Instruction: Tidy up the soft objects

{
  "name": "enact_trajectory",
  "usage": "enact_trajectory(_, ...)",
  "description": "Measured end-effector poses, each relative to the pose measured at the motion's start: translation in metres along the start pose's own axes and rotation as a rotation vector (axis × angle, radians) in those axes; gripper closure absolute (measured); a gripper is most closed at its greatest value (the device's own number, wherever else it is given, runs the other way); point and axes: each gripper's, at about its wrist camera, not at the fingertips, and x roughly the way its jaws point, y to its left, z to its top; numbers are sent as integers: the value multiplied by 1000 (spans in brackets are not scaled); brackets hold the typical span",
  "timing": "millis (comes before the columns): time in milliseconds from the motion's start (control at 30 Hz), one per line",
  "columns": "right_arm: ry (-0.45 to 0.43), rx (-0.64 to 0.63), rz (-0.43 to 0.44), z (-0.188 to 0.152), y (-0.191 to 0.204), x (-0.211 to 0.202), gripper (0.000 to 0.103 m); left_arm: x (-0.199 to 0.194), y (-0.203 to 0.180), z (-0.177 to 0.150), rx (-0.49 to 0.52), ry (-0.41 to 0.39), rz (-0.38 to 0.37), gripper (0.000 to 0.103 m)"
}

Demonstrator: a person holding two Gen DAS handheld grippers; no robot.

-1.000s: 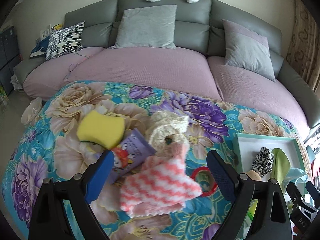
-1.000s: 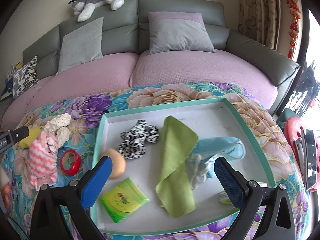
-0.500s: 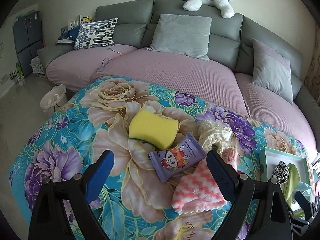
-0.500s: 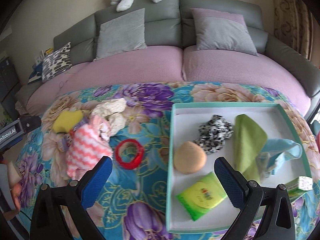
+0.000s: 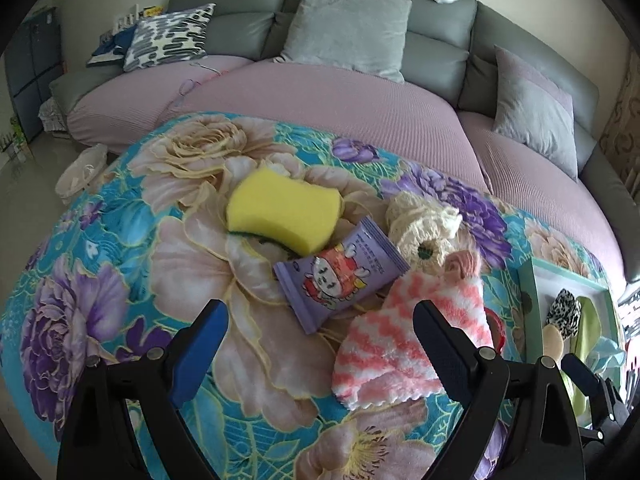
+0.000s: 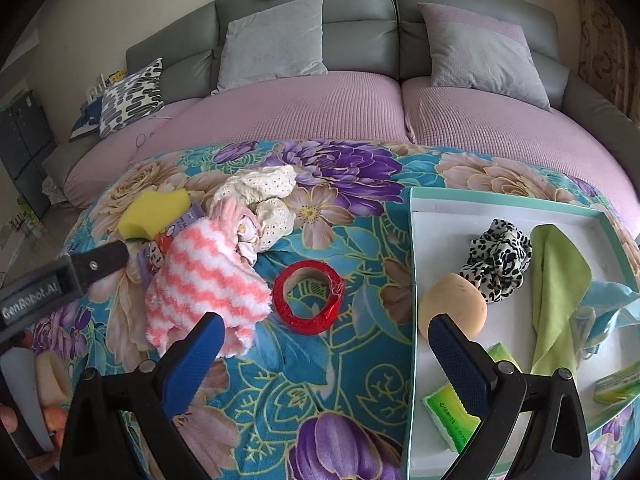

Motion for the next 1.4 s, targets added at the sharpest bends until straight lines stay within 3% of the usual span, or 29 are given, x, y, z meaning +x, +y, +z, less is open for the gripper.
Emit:
enact_trajectory(267,8,18,-3,1,-7,4,0,23,-25,-8,85,109,-84,9)
enact_trajectory(533,11,-5,-26,1,-10,4,0,36,-24,-11,74,152,-105,10)
enact_trajectory(733,13,-10,-34,0,-11,4,0,45,-28,-14,72,192,-162,34)
enact_trajectory(800,15,-9,-35,-1,-11,4,0,46,-31,-15,80,199,-177,47)
enact_trajectory(1100,18,-10,-36,-1,-11,5,0,39,-33,-14,87,191,-201,76)
enact_trajectory(1400,19,-14,-40,-2,-11,5,0,21,-29,-7,79,146,-235,85)
